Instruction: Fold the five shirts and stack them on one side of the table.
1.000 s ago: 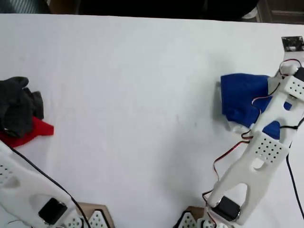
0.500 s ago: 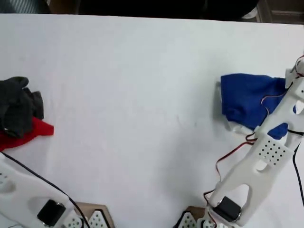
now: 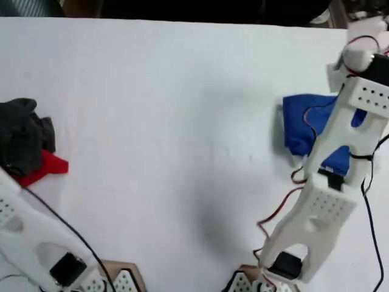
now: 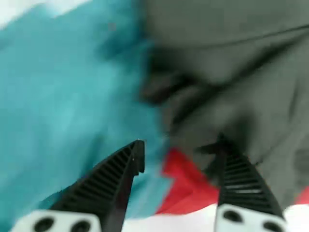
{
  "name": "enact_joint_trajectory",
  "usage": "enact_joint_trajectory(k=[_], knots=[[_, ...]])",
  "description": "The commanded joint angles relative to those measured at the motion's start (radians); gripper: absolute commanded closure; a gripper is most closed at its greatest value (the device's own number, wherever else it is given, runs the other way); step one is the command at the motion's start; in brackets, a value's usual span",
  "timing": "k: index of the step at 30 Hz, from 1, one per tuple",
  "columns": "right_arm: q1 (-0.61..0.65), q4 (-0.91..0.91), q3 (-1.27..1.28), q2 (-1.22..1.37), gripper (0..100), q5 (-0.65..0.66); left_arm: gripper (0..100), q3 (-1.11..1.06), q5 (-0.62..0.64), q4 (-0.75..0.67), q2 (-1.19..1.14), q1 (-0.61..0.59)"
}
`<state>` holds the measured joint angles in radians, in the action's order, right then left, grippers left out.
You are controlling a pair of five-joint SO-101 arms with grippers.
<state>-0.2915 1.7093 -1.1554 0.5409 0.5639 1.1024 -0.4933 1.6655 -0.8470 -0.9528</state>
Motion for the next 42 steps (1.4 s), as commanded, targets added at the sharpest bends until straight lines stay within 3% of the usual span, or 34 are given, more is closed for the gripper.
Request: enact_joint_trajectory(k=[1, 6, 11, 15, 22, 29, 35, 37, 40, 42], knots=[[0.058, 0.008, 0.258, -0.269, 81.4, 0.003, 73, 0.016, 0.031, 0.005, 0.000, 0.087], [0.120, 0.004, 0.706, -0.615, 81.3, 0.009, 73, 0.015, 0.025, -0.011, 0.000, 0.107], [0.205, -0.004, 0.994, -0.883, 81.3, 0.011, 73, 0.019, 0.025, -0.011, 0.009, 0.110], [0.259, -0.030, 1.128, -0.974, 81.4, 0.011, 73, 0.079, 0.025, 0.110, 0.023, 0.147], [0.317, -0.067, 1.201, -0.981, 81.4, 0.005, 73, -0.012, 0.034, 0.124, 0.064, 0.164], [0.377, -0.068, 1.200, -0.987, 81.4, 0.009, 73, -0.314, 0.038, 0.117, 0.209, 0.224], [0.392, -0.068, 1.195, -0.990, 81.4, 0.009, 74, -0.466, 0.034, 0.003, 0.124, 0.270], [0.386, -0.068, 1.195, -0.990, 81.4, 0.009, 80, -0.466, 0.005, 0.005, 0.101, 0.279], [0.384, -0.067, 1.197, -0.990, 81.4, 0.009, 99, -0.464, 0.005, 0.006, 0.098, 0.311], [0.389, -0.068, 1.198, -0.990, 81.4, 0.009, 96, -0.452, 0.011, 0.020, 0.110, 0.344]])
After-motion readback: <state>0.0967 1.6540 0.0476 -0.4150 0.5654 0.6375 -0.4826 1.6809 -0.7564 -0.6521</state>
